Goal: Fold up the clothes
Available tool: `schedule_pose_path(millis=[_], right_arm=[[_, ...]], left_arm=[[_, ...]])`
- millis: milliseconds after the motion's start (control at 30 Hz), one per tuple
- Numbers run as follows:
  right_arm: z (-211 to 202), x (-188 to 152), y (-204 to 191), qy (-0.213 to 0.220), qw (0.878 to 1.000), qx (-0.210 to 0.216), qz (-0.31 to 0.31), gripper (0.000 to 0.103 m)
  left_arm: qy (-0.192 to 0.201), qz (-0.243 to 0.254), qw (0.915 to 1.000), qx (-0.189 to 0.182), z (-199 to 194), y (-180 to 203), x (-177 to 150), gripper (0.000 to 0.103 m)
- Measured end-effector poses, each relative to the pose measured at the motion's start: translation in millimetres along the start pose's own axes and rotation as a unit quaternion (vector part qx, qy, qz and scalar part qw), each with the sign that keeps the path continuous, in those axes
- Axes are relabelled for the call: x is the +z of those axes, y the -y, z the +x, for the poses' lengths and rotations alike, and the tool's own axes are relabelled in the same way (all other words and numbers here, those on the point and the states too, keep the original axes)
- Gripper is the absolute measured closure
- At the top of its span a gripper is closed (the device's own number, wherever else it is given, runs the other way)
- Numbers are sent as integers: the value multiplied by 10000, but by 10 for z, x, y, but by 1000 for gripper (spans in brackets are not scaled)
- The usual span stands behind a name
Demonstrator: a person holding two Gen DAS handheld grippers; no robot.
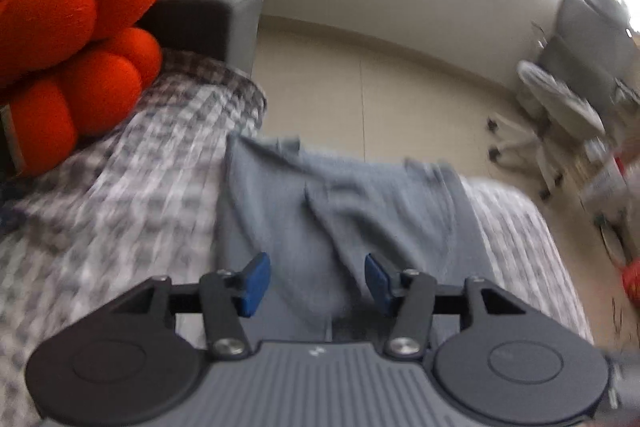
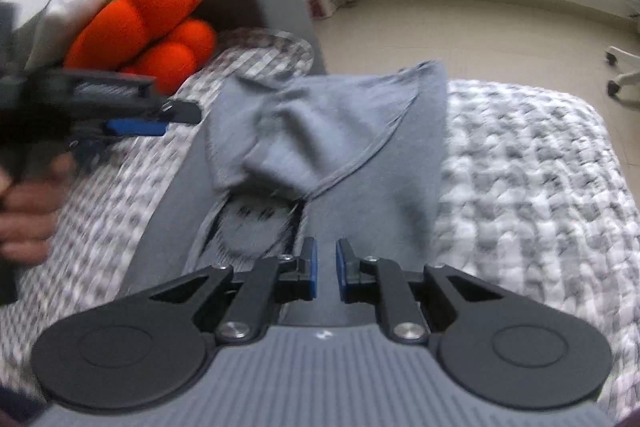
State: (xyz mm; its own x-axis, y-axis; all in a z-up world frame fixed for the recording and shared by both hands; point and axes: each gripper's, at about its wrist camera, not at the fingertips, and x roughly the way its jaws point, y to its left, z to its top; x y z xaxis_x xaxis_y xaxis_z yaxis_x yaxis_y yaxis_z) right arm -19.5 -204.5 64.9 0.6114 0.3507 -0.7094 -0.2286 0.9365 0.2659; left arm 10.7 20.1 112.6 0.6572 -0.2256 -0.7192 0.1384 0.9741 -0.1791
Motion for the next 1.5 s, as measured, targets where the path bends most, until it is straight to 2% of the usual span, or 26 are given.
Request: schedule_pose_path(millis=[67,167,233,267,300,367,467,567,667,833,867,900,1033,1133,1233,1400,1500], right_arm=[[-35,-95,-117,-135,9995,262,-73,87],[-68,-265,-340,-375,9952,901,-64,87],[-97,-416,-522,-510,9918,1169,-54,87],[-116,-495,-610,-555,9912,1195,-97,82],[-136,-569,-695,-585,9910,1193,-143,69],[-171,-707,-817,-603,9922,1084,-157,63],[-156,-904,-951,-723,9934,888,-44,64],[-122,-1079,-1077,-759,9958,506,-112,93],[-161,-1158,-1129,-662,9970,406,-4,99],[-195,-1267,-1052,-565,9960,415,549,97],[-215,-1271,-1033,-555,9954,471,618,94],[-249,-1268,-1028,-553,9951,507,636,87],[-501,-1307,-1005,-425,9962,519,563,86],[-736,-1365,-834,-191,9957,489,759,86],[-878,-1397,-612,-15,9942,265,1041,85],[-1005,-1534,-297,32,9922,-216,1225,85],[-1052,-1599,-174,50,9894,-297,1418,85]], left_arm=[[-75,10,10000,38,-253,-69,-229,50],[-144,-207,9992,325,-518,-224,-555,50],[-245,-226,9984,466,-644,-300,-798,50],[-272,-217,9981,510,-690,-329,-905,50],[-318,-221,9978,539,-732,-359,-1004,50],[-407,-260,9972,573,-776,-413,-1154,50],[-501,-272,9965,613,-822,-466,-1317,50],[-505,-240,9964,630,-899,-499,-1413,50],[-509,-209,9964,647,-976,-531,-1508,50],[-569,-137,9958,702,-1070,-545,-1614,50],[-561,-133,9958,711,-1094,-545,-1632,50],[-552,-138,9958,711,-1117,-547,-1649,50],[-576,-200,9957,696,-1167,-562,-1704,50],[-619,-237,9957,647,-1178,-539,-1749,50],[-680,-201,9955,621,-1174,-507,-1821,50],[-697,-231,9960,502,-1186,-501,-1948,50],[-704,-315,9963,390,-1160,-496,-1992,50]])
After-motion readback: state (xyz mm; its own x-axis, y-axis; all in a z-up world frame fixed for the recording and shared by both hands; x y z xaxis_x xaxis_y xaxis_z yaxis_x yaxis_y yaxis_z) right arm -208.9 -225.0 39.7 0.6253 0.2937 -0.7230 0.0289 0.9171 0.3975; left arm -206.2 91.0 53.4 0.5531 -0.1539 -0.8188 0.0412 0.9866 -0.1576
